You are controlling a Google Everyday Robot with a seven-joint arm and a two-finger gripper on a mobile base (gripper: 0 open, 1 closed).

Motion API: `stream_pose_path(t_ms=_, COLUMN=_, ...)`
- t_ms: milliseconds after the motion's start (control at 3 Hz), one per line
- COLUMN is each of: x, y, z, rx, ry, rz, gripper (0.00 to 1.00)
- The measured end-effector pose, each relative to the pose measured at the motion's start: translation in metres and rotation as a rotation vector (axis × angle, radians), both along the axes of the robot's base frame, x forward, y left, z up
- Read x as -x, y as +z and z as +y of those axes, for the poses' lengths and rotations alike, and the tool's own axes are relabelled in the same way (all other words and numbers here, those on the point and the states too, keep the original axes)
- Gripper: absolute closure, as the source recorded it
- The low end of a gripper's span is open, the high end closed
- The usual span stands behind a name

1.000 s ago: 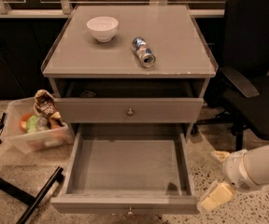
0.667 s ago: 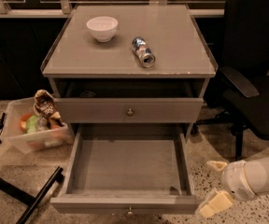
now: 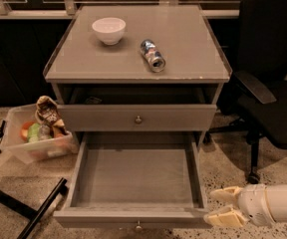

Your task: Close middle drawer

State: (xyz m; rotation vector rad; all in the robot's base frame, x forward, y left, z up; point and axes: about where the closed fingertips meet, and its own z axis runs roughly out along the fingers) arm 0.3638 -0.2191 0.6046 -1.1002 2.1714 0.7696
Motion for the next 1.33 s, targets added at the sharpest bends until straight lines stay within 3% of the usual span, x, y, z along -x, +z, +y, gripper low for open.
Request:
stream_pose_path(t_ms=667, x=0.0, y=0.0, z=0.0, rx=0.0, ry=0.001, rz=0.0, gripper=0.88)
stream_pose_path(t_ms=1000, x=0.03, y=-0.018, z=-0.012, rx=-0.046, ry=-0.052, rz=0.019, gripper=1.0)
stream_pose_path(t_ms=1333, x=0.084, y=-0.059, z=-0.031, rx=-0.137, ry=-0.178, rz=0.062, gripper=1.0)
